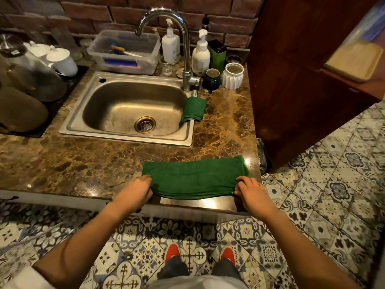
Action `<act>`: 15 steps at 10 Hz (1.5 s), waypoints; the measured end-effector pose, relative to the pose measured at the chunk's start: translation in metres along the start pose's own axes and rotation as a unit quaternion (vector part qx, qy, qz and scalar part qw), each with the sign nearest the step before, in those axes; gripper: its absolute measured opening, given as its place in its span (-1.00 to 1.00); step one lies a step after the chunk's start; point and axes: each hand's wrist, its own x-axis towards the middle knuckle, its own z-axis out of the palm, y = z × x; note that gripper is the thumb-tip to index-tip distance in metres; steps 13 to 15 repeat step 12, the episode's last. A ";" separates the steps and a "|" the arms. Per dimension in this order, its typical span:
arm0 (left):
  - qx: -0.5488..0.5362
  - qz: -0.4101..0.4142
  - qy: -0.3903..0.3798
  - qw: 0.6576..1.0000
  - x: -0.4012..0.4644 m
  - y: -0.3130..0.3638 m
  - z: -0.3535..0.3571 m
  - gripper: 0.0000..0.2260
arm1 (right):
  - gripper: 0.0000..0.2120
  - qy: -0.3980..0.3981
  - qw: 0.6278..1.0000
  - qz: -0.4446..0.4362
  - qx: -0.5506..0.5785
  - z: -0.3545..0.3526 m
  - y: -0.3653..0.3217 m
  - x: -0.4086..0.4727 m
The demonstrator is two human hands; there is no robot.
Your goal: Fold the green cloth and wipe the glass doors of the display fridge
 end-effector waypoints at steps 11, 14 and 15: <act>0.116 -0.060 0.034 0.991 0.045 -0.001 -0.002 -0.21 | -0.27 -0.078 0.981 0.177 0.016 -0.029 -0.075 0.063; 0.159 -0.062 0.127 0.977 0.054 0.008 -0.040 -0.33 | -0.29 -0.018 0.991 0.134 -0.016 -0.052 -0.093 0.077; 0.159 -0.062 0.127 0.977 0.054 0.008 -0.040 -0.33 | -0.29 -0.018 0.991 0.134 -0.016 -0.052 -0.093 0.077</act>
